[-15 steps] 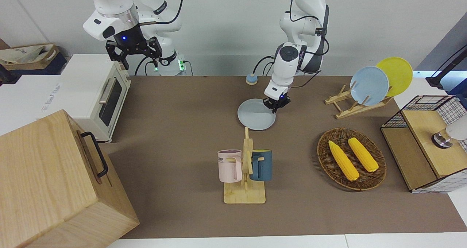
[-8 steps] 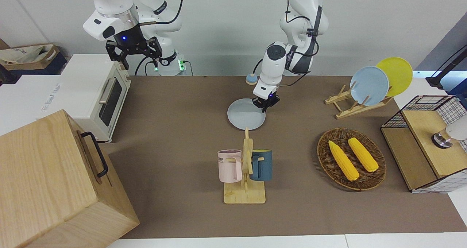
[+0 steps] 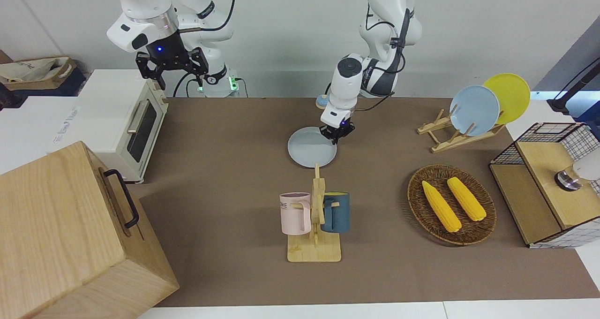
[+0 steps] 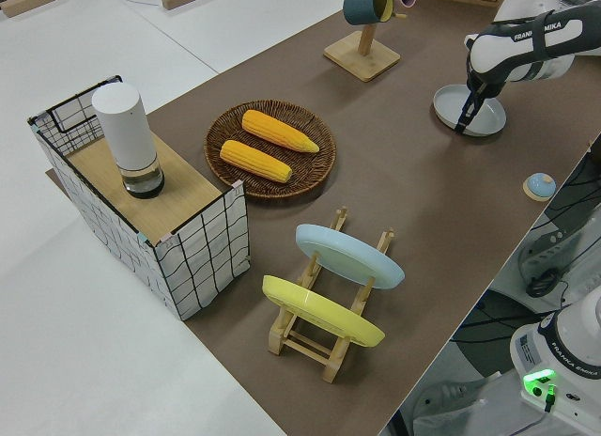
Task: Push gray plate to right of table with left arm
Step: 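Keep pushing the gray plate across the table toward the oven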
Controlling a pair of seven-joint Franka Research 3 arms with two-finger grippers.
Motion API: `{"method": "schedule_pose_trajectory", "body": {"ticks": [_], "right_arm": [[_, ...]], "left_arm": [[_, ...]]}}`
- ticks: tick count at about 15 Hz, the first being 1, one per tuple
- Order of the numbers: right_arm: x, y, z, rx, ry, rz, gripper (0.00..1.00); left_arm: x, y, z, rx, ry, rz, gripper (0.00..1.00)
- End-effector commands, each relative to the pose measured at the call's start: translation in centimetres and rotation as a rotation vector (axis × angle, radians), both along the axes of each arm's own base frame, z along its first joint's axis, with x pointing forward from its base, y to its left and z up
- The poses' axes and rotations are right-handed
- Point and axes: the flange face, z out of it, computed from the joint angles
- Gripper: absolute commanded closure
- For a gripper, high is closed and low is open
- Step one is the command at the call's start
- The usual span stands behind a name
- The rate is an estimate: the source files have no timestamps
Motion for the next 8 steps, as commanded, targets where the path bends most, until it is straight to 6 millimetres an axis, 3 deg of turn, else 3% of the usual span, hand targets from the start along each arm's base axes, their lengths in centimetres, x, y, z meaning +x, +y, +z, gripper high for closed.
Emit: {"method": "schedule_pose_trajectory", "body": {"ticks": [1, 8], "right_arm": [[-0.3, -0.2, 0.3, 0.009, 0.004, -0.004, 0.017], [-0.3, -0.2, 0.3, 0.009, 0.006, -0.003, 0.017]], "left_arm": [[0.7, -3.0, -0.7, 0.03, 0.022, 0.029, 1.0], [0.9, -6.7, -0.9, 0.019, 0.027, 0.05, 1.0]]}}
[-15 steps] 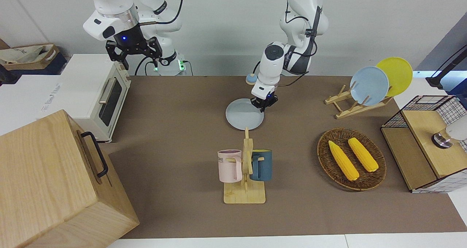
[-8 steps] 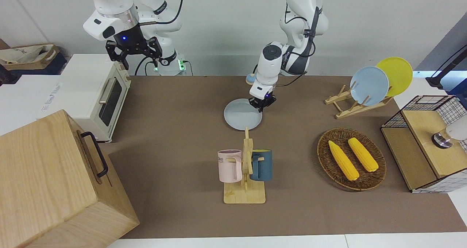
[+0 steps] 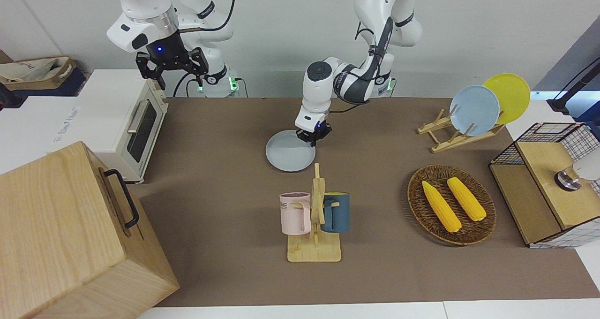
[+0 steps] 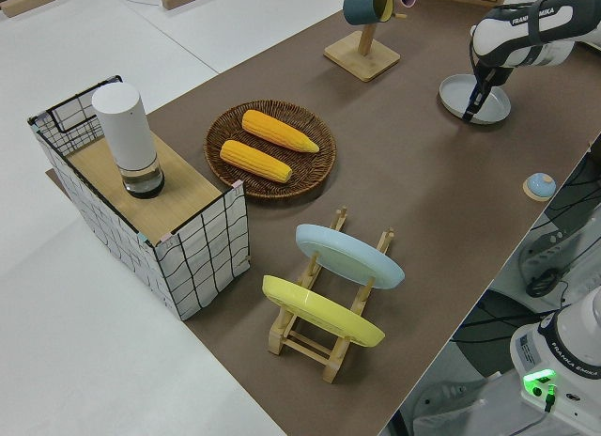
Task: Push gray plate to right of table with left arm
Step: 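Keep pushing the gray plate across the table toward the oven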
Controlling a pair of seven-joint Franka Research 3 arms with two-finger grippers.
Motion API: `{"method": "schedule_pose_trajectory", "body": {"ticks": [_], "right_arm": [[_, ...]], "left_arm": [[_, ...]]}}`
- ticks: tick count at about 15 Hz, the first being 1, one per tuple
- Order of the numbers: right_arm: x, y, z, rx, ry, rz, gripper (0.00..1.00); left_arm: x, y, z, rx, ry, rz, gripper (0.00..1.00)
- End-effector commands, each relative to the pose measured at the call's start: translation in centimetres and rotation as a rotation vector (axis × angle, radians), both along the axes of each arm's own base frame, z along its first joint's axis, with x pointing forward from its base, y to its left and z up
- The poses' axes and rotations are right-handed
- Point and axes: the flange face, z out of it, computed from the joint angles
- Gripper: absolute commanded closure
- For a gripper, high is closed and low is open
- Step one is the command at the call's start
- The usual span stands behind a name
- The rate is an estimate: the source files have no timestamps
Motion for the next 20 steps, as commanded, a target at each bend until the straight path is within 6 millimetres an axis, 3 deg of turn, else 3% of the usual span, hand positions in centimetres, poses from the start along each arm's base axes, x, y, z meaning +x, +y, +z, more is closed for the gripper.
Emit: {"method": "schedule_pose_trajectory", "body": {"ticks": [1, 12, 20], "right_arm": [[-0.3, -0.2, 0.2, 0.009, 0.007, -0.003, 0.017], [-0.3, -0.2, 0.3, 0.009, 0.006, -0.004, 0.017], [-0.3, -0.2, 0.2, 0.009, 0.007, -0.003, 0.017]], "left_arm": [[0.5, -2.8, -0.4, 0.02, 0.012, 0.017, 1.0], [-0.2, -8.8, -1.0, 0.004, 0.01, 0.037, 1.0], [-0.9, -11.8, -1.0, -0.014, 0.002, 0.023, 1.0]]}}
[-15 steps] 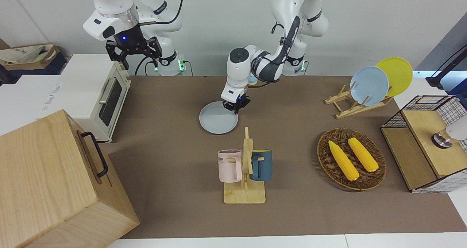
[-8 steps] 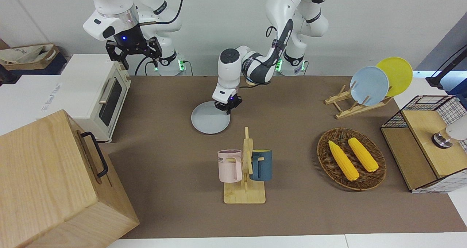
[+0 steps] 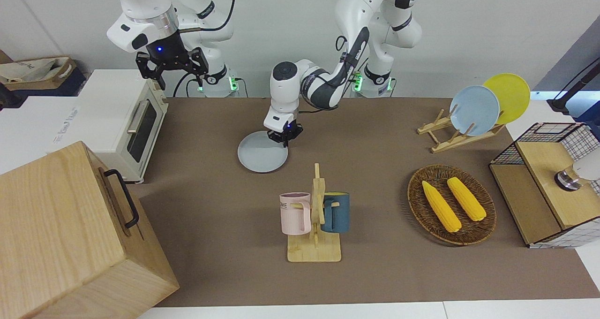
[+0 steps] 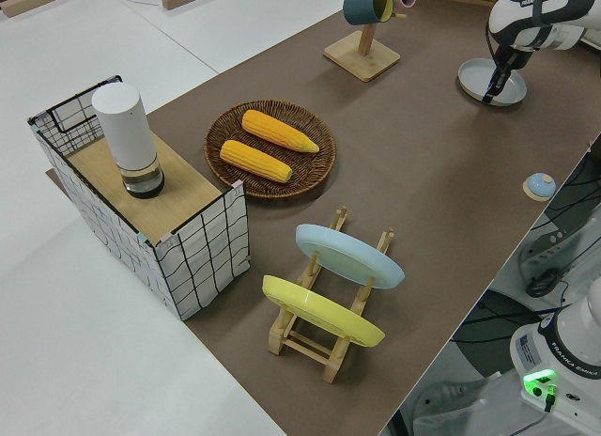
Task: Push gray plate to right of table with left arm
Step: 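Keep pushing the gray plate across the table toward the oven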
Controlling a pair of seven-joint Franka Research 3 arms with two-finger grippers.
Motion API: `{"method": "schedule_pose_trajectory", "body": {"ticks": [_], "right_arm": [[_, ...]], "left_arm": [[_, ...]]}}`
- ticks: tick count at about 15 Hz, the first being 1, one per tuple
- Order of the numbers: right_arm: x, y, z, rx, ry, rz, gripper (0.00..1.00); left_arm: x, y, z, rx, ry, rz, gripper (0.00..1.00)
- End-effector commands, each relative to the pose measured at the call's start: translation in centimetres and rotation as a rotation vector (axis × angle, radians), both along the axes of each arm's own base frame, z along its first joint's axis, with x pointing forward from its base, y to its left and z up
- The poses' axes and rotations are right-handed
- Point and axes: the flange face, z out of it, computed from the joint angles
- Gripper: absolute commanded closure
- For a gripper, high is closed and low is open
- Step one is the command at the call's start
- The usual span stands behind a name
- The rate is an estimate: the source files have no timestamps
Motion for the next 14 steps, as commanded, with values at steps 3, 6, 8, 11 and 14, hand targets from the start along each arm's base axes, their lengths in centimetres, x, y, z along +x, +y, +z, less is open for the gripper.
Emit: {"method": "schedule_pose_trajectory", "body": {"ticks": [3, 6, 8, 11, 14], "right_arm": [[-0.3, -0.2, 0.3, 0.009, 0.006, -0.003, 0.017], [-0.3, -0.2, 0.2, 0.009, 0.007, -0.004, 0.017], [-0.3, -0.2, 0.3, 0.009, 0.006, -0.004, 0.017], [-0.3, -0.3, 0.2, 0.007, 0.007, -0.003, 0.017], [-0.3, -0.3, 0.3, 0.008, 0.004, -0.003, 0.017]], "left_arm": [[-0.3, -3.5, -1.6, 0.01, 0.012, 0.004, 1.0], [0.4, -4.6, -0.7, 0.024, 0.025, 0.005, 1.0], [0.7, -5.3, -0.6, 0.046, 0.043, 0.001, 1.0], [0.7, -5.5, -0.5, 0.058, 0.022, -0.017, 1.0], [0.8, -5.5, -0.6, 0.065, 0.016, -0.02, 1.0]]}}
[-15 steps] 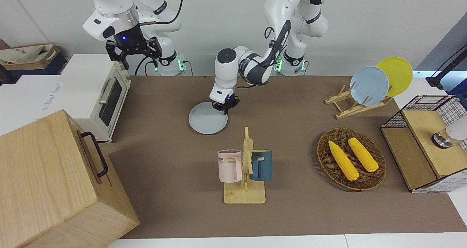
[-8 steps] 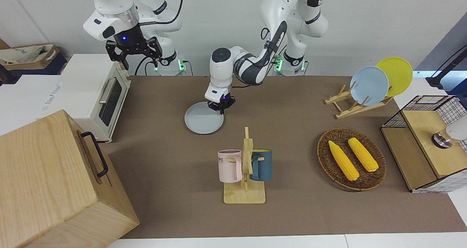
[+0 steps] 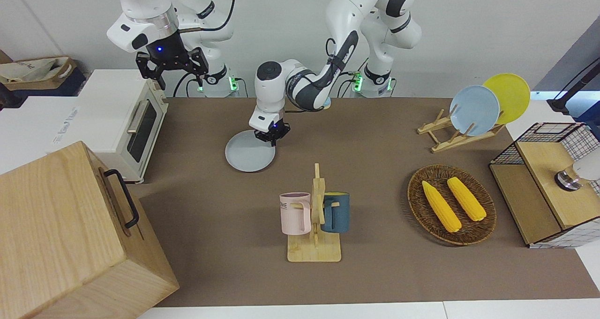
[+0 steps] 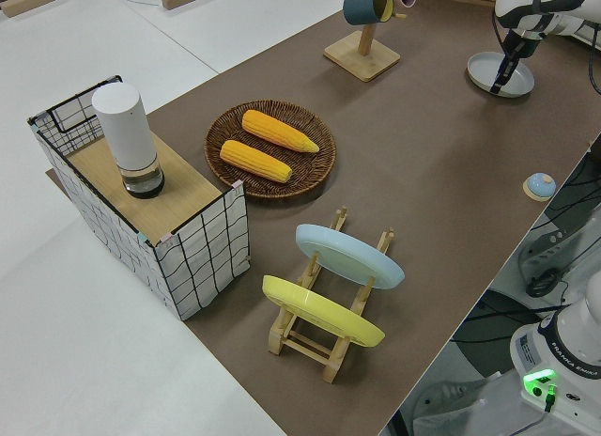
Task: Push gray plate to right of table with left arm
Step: 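Keep pushing the gray plate across the table toward the oven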
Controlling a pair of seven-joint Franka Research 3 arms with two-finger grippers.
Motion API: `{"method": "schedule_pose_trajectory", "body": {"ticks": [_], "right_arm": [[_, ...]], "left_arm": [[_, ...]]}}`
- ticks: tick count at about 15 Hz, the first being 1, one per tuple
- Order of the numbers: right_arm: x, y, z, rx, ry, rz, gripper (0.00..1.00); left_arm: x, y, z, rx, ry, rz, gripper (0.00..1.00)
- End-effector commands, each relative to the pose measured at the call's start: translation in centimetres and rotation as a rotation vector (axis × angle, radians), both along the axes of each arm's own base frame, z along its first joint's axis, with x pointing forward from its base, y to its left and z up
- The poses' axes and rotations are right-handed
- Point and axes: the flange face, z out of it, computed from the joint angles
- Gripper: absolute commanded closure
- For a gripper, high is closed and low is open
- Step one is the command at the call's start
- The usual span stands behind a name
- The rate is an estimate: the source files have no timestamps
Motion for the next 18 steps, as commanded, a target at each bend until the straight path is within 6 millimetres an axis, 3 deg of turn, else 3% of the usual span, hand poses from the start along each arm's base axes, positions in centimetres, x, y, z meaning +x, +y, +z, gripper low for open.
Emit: {"method": "schedule_pose_trajectory", "body": {"ticks": [1, 6, 9, 13, 15, 16, 18], "right_arm": [[-0.3, -0.2, 0.3, 0.009, 0.006, -0.004, 0.017], [-0.3, -0.2, 0.3, 0.009, 0.006, -0.003, 0.017], [-0.3, -0.2, 0.3, 0.009, 0.004, -0.003, 0.017], [-0.3, -0.2, 0.2, 0.009, 0.007, -0.004, 0.017], [-0.3, -0.2, 0.3, 0.009, 0.006, -0.003, 0.017], [-0.3, -0.2, 0.3, 0.009, 0.004, -0.003, 0.017], [-0.3, -0.2, 0.3, 0.009, 0.006, -0.003, 0.017]], "left_arm": [[0.2, -0.6, -0.6, 0.035, -0.009, 0.002, 0.97], [0.3, -0.5, -0.3, 0.043, -0.004, 0.005, 0.64], [0.5, -0.6, 0.1, 0.039, -0.011, 0.005, 0.39], [1.1, -0.3, 1.1, 0.041, -0.018, 0.009, 0.19], [1.5, 0.0, 2.0, 0.062, -0.008, 0.015, 0.14], [1.8, 0.1, 2.4, 0.067, -0.008, 0.015, 0.04], [2.3, 0.5, 3.1, 0.081, -0.013, 0.018, 0.02]]}}
